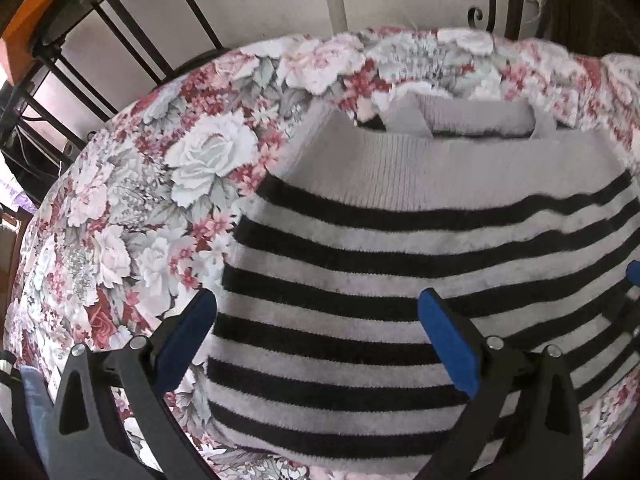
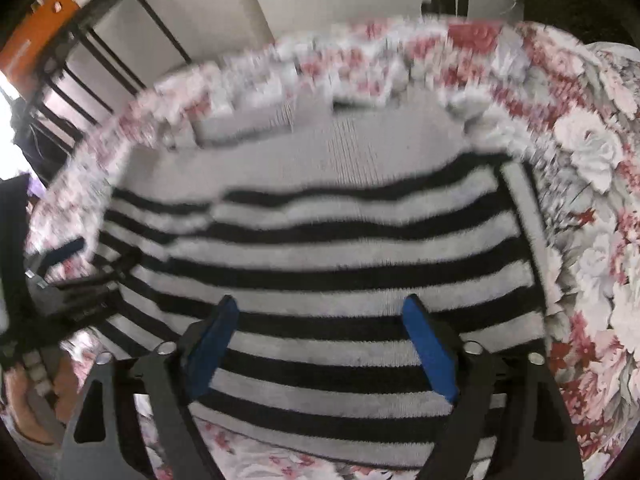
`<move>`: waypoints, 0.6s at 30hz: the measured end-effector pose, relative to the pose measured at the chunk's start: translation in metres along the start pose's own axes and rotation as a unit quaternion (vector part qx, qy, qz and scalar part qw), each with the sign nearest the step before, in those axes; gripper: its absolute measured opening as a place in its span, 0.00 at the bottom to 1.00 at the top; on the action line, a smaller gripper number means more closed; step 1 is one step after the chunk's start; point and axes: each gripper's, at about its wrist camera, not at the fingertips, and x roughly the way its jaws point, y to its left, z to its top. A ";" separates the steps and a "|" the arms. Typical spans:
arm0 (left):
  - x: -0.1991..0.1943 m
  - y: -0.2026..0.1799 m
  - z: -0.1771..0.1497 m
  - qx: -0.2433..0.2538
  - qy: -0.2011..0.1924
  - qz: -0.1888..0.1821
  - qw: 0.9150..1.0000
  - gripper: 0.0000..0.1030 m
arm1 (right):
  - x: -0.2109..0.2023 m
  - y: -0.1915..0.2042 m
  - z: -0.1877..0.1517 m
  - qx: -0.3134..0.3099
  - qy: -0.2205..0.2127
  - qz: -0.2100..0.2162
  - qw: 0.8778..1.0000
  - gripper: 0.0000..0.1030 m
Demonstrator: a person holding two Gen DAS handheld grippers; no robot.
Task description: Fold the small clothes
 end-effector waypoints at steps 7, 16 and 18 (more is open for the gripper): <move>0.026 -0.012 -0.004 0.036 0.023 0.026 0.999 0.96 | 0.018 0.013 -0.003 -0.054 0.013 -0.029 0.998 0.97; 0.026 -0.008 0.001 0.025 0.023 0.017 0.999 0.96 | 0.020 0.012 0.001 -0.056 0.015 -0.025 0.998 0.97; 0.023 -0.008 0.001 0.027 0.022 0.019 0.999 0.96 | 0.017 0.011 0.001 -0.051 0.014 -0.022 0.998 0.97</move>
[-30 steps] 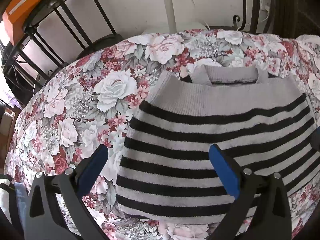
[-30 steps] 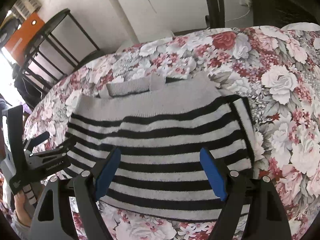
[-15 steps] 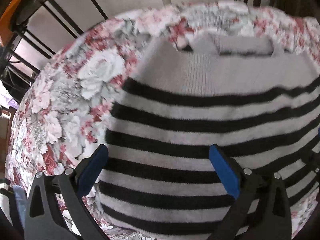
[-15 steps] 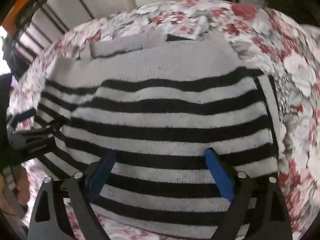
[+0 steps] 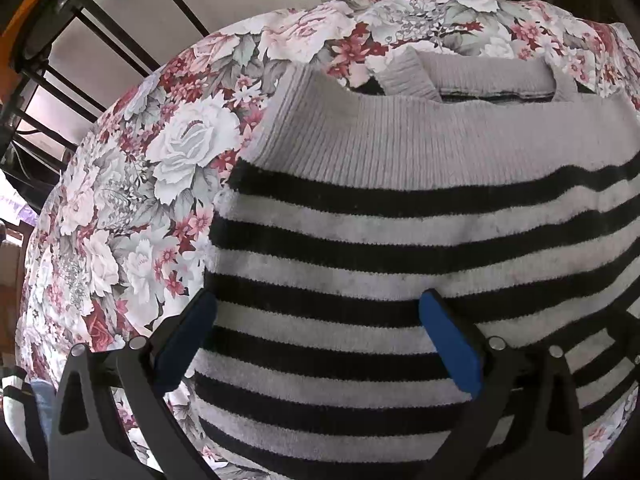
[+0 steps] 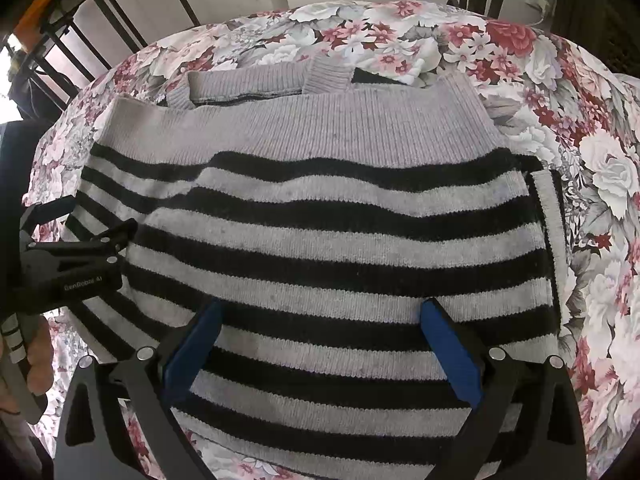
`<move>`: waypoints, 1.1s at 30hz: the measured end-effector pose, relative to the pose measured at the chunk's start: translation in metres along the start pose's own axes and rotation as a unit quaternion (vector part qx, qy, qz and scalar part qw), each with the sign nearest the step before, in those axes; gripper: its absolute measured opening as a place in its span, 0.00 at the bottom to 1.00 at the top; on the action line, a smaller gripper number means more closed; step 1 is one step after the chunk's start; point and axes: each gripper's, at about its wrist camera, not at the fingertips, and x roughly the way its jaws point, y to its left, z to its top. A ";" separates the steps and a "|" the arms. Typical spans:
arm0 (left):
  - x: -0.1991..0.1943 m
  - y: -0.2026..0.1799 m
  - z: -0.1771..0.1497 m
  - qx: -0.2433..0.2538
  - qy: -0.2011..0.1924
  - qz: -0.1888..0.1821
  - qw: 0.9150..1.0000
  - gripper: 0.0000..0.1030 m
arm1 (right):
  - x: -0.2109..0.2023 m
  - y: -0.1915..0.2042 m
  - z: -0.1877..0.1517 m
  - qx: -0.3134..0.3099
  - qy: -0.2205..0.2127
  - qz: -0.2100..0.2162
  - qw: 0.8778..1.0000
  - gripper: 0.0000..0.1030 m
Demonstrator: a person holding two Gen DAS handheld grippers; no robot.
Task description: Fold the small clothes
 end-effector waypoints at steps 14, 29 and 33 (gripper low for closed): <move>-0.052 0.004 -0.001 -0.005 -0.039 -0.010 0.999 0.96 | -0.051 -0.017 -0.007 0.069 -0.037 0.046 0.996 0.97; -0.089 -0.031 -0.008 0.021 -0.067 -0.030 0.997 0.96 | -0.103 -0.089 -0.041 0.142 -0.077 0.060 0.985 0.97; -0.079 -0.047 -0.013 0.026 -0.044 -0.054 0.997 0.96 | -0.097 -0.130 -0.055 0.225 -0.072 0.106 0.966 0.97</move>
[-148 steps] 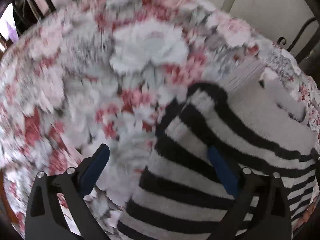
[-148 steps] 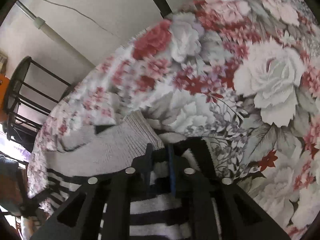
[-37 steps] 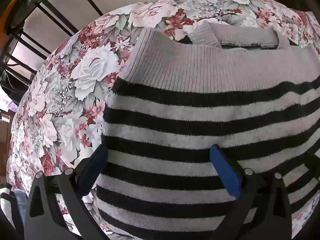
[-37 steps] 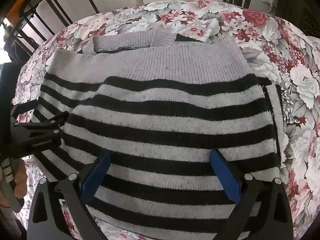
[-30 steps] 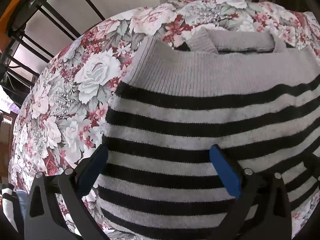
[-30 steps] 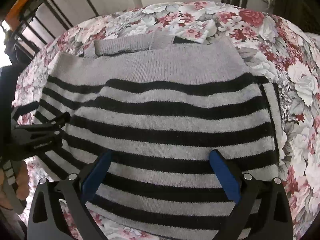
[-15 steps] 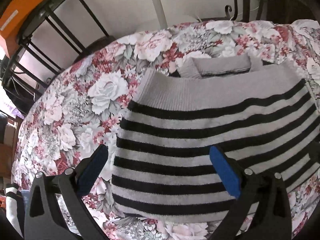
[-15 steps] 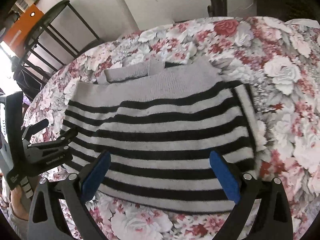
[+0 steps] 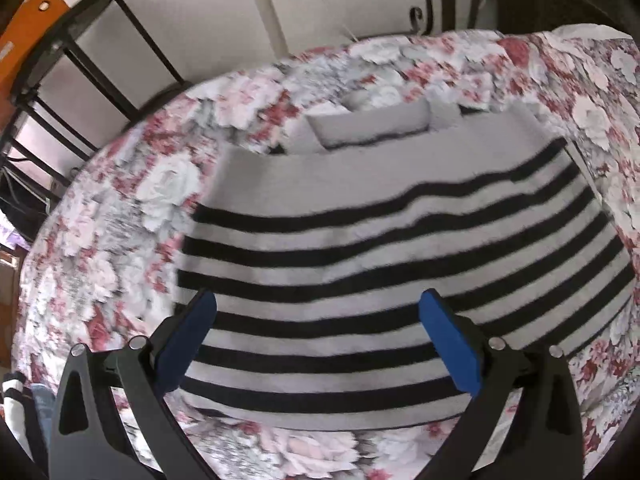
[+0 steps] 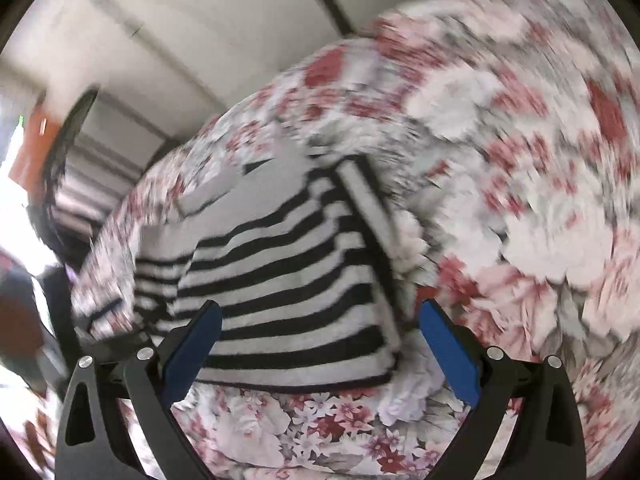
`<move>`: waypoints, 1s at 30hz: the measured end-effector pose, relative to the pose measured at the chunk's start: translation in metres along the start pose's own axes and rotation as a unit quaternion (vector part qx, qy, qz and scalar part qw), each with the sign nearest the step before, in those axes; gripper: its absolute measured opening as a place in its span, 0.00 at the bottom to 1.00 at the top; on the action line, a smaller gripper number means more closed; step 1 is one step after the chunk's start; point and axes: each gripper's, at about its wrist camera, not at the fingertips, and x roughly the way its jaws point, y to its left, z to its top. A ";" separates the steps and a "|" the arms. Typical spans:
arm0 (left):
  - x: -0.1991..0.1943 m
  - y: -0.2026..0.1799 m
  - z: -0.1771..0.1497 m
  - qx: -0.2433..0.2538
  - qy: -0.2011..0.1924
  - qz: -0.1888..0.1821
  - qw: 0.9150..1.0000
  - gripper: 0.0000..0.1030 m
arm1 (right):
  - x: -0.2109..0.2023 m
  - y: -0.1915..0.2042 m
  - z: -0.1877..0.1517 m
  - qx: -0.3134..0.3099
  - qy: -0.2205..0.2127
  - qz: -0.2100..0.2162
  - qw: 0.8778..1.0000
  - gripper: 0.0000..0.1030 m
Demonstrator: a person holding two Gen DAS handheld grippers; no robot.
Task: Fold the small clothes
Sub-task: 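Grasp the striped sweater's side edge with the right gripper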
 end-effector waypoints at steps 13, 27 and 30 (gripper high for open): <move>0.036 -0.015 -0.007 -0.002 0.048 -0.015 0.999 0.96 | 0.029 -0.057 0.006 0.147 0.011 0.127 0.981 0.93; 0.056 -0.007 -0.011 -0.022 0.062 -0.049 0.997 0.96 | 0.065 -0.040 0.017 0.067 0.019 0.106 0.992 0.91; 0.058 -0.005 -0.012 -0.031 0.065 -0.053 0.996 0.96 | 0.063 -0.022 0.012 0.054 0.028 0.144 0.988 0.85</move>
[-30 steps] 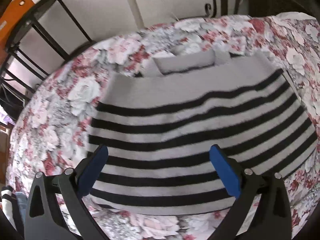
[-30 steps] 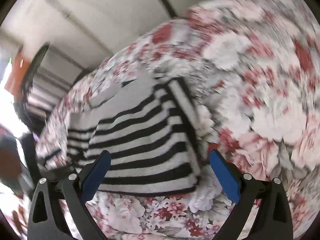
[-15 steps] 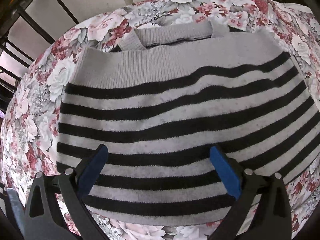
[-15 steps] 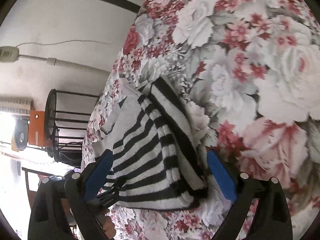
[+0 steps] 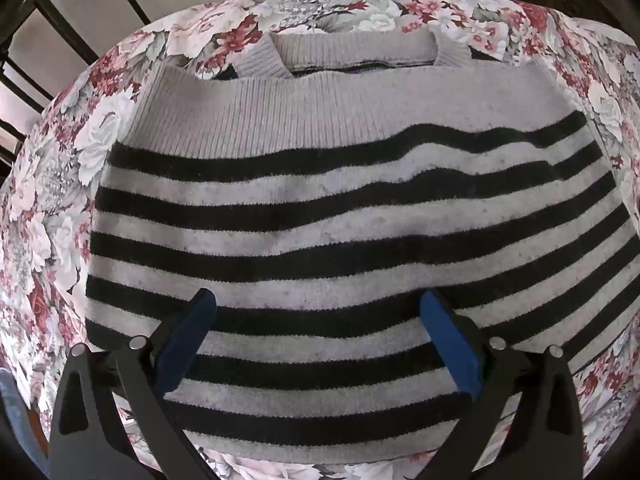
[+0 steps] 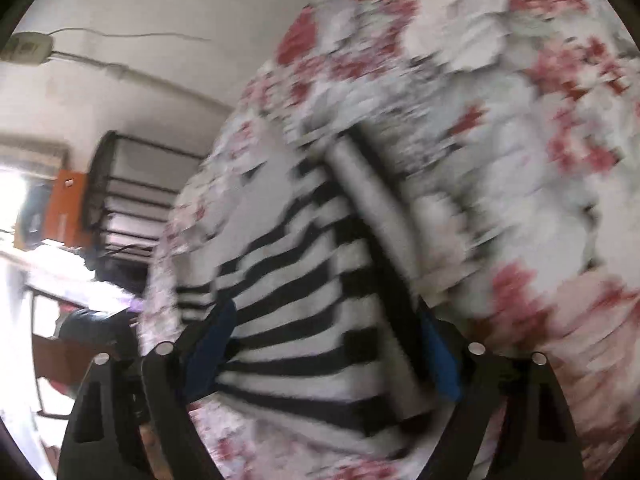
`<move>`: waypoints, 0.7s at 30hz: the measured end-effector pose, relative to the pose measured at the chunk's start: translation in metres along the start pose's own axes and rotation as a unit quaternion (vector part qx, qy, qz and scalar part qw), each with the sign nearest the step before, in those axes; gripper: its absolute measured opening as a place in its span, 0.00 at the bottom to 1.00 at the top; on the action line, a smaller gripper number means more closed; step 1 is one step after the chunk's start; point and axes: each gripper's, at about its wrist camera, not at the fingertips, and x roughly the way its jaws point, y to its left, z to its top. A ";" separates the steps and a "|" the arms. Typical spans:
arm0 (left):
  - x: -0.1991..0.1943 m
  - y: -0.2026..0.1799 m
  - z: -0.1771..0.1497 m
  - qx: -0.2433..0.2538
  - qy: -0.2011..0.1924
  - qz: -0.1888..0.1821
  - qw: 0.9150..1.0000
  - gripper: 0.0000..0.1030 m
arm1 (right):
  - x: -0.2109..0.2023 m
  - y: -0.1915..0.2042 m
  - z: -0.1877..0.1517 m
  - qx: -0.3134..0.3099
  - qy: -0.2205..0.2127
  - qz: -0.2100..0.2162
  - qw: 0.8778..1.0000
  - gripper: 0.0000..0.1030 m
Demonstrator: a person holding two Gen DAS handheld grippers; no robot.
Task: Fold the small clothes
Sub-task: 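Grasp the striped sweater's side edge with the right gripper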
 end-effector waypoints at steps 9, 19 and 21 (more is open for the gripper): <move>0.012 0.017 0.000 -0.016 0.005 -0.003 1.000 0.96 | 0.012 -0.016 -0.002 0.003 0.012 -0.062 0.998 0.74; 0.014 0.018 0.002 -0.020 0.006 0.001 1.000 0.96 | 0.032 -0.004 -0.005 -0.007 0.030 -0.022 0.999 0.96; 0.013 0.014 0.003 -0.019 0.007 0.002 1.000 0.96 | 0.030 -0.010 -0.004 0.009 0.022 -0.019 1.000 0.96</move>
